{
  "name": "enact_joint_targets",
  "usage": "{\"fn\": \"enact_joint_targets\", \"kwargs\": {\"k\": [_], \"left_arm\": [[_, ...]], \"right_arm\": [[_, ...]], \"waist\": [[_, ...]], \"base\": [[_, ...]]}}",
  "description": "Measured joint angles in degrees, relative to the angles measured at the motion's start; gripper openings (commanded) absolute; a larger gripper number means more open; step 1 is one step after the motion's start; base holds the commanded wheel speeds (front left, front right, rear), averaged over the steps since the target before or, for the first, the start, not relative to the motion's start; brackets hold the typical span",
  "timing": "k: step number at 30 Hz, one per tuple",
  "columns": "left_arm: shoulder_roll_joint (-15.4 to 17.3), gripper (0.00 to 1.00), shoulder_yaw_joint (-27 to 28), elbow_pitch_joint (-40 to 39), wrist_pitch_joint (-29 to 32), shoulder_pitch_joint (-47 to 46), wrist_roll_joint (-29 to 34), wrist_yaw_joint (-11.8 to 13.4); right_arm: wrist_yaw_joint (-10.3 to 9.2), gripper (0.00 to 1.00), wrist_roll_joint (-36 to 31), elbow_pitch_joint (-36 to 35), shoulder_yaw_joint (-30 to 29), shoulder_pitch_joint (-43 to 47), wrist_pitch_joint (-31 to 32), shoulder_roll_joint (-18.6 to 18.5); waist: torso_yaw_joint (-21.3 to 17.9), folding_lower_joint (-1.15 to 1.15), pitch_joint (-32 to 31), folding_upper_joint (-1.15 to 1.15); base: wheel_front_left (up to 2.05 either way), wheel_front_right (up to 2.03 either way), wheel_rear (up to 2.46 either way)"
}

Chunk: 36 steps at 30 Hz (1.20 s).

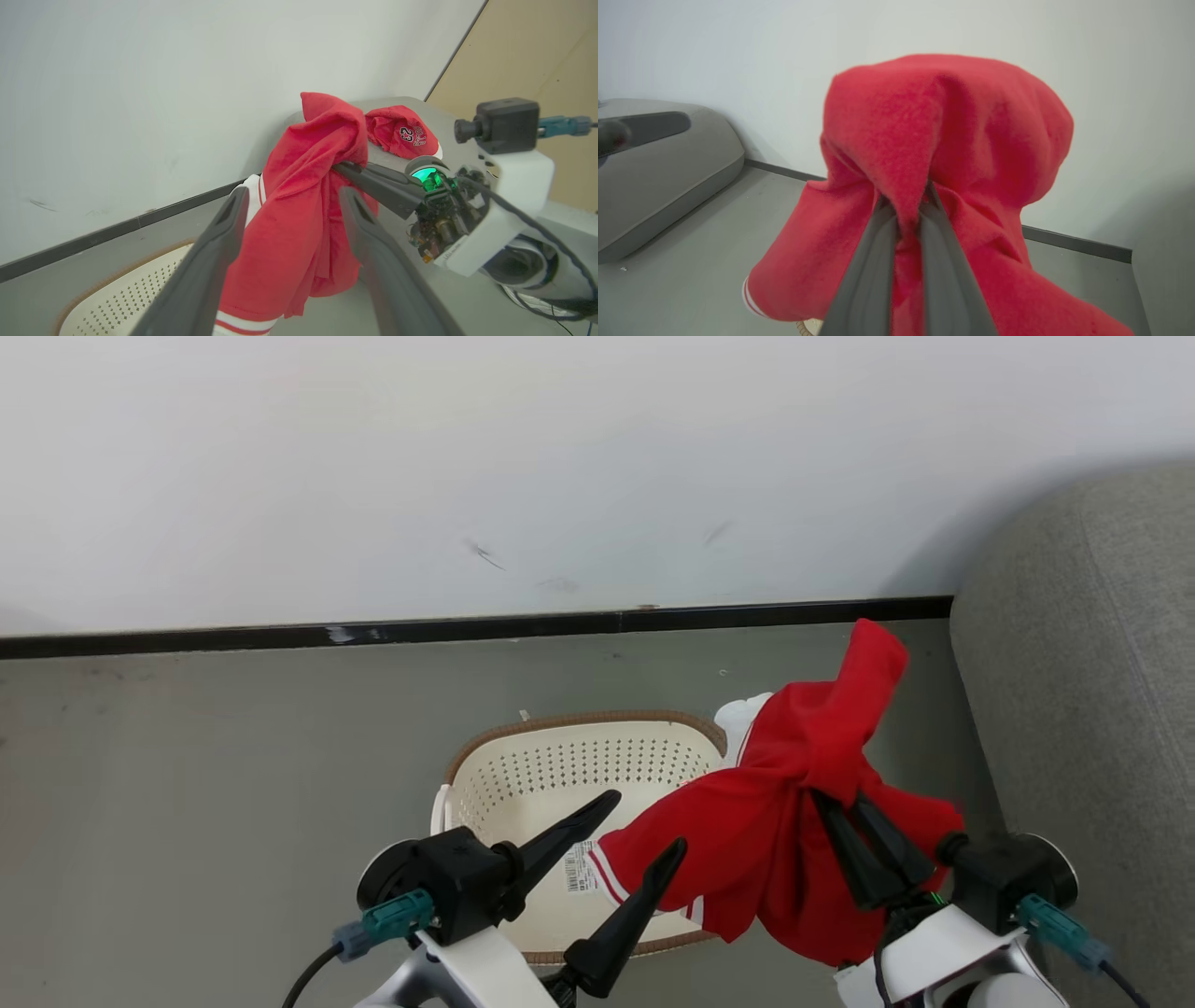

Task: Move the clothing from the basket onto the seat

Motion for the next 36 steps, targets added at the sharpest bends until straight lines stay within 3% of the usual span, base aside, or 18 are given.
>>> {"fn": "enact_joint_targets", "kwargs": {"k": [18,36], "left_arm": [[0.41,1.00,0.00,-0.21,-2.50,0.75,-0.01,-1.51],[1.78,1.00,0.98,-2.45,-3.23,3.37,0.98,0.23]], "right_arm": [[0.00,0.00,0.35,-4.20,-7.31,3.23,-0.01,0.89],[0.00,0.00,7.70,-5.01,-15.41,2.75,-0.01,1.59]], "waist": [[-7.81,0.00,1.37,0.00],[-15.16,0.00,3.91,0.00]], "base": [[0.00,0.00,0.00],[0.00,0.00,0.00]]}}
